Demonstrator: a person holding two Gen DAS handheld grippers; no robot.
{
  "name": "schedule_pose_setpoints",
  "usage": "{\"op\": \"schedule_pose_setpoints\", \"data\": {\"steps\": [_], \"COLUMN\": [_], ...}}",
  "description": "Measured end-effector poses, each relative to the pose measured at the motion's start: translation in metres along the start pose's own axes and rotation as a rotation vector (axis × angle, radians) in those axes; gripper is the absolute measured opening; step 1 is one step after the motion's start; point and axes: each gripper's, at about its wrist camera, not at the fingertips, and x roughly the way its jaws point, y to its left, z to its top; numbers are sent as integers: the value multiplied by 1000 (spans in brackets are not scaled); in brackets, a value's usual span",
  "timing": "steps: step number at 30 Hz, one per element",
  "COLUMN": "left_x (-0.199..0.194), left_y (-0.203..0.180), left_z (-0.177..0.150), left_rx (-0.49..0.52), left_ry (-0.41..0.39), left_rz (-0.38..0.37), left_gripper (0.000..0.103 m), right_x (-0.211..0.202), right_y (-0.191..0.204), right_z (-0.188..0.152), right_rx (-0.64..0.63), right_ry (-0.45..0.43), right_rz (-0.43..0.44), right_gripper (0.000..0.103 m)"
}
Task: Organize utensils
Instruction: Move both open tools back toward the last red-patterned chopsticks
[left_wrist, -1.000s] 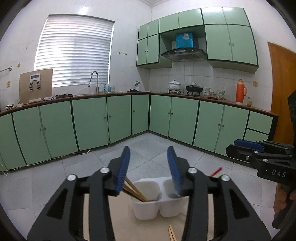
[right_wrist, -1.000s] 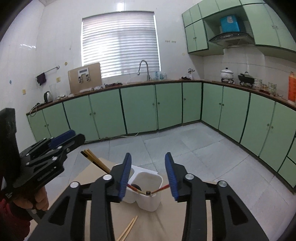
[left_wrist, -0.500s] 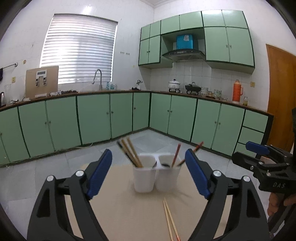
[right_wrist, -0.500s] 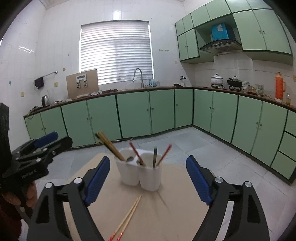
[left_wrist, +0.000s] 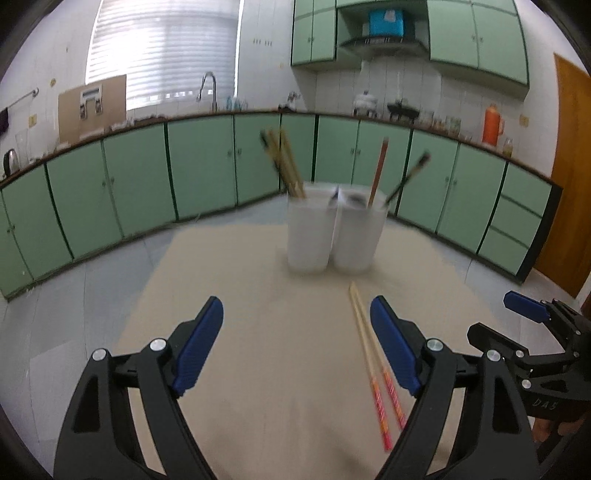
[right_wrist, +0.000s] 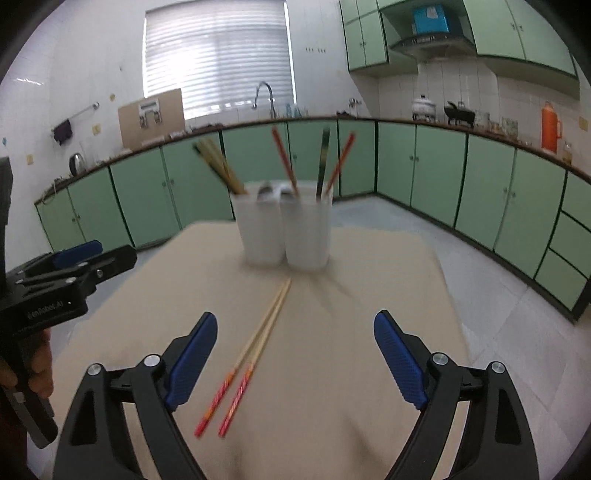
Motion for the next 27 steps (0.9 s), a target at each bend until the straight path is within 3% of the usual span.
{"op": "schedule_pose_setpoints", "data": {"steps": [7,13,23,27], "left_x": [16,24,24,23], "left_y": [5,5,13,13], "left_z": [-45,-64,-74,-76], "left_rx": [0,8,-5,-8], "left_ry": [112,164,194,194], "left_rz": [16,25,42,38], "left_gripper": [77,68,68,68], "right_x": [8,12,25,26], "right_y": [8,24,52,53], "right_z": [-34,-49,-69,-71], "right_rx": [43,33,-23,-28], "right_ry": [59,110,200,209], "right_rz": [-5,23,27,20], "right_gripper": [68,55,37,36]}}
